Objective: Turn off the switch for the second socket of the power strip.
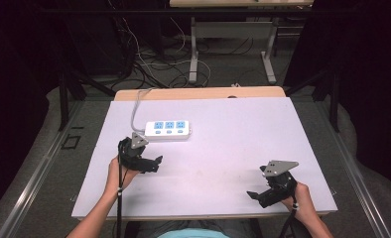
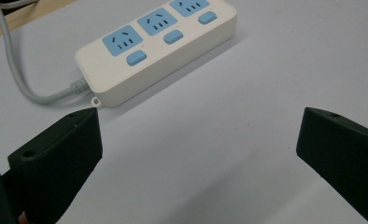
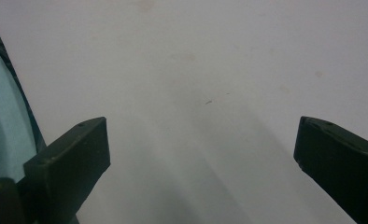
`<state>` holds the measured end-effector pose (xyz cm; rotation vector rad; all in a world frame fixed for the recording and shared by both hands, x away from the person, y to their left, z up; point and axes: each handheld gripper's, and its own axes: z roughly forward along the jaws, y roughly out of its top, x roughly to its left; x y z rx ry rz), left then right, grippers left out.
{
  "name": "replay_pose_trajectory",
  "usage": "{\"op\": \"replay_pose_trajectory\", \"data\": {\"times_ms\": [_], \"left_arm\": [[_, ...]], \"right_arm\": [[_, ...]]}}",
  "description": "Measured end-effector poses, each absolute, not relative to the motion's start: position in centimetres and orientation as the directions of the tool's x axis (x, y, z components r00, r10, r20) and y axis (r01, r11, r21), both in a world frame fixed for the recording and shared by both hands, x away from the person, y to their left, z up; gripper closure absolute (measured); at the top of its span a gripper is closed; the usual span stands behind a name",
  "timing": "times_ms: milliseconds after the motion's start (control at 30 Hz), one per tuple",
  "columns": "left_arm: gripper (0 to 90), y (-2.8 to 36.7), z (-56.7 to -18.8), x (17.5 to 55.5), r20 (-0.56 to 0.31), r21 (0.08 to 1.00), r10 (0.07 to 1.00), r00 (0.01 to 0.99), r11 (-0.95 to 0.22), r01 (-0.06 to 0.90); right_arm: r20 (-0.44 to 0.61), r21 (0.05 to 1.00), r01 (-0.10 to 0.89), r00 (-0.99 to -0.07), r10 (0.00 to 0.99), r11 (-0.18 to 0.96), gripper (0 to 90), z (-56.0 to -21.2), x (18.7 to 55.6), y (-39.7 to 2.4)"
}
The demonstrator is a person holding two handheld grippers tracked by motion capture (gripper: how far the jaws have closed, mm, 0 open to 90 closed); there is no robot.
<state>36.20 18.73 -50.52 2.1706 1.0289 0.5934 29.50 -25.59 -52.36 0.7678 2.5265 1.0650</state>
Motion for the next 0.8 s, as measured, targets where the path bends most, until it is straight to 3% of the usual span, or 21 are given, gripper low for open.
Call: {"op": "replay_pose_trajectory", "data": {"times_ms": [800], "left_arm": [[0.0, 20.8, -50.7, 31.3, 0.113, 0.724, 0.782, 0.613, -0.487, 0.489]], "right_arm": [[-0.059, 0.725, 0.368, -0.809, 0.585, 0.582, 3.1, -52.4, 29.5, -25.5]]}}
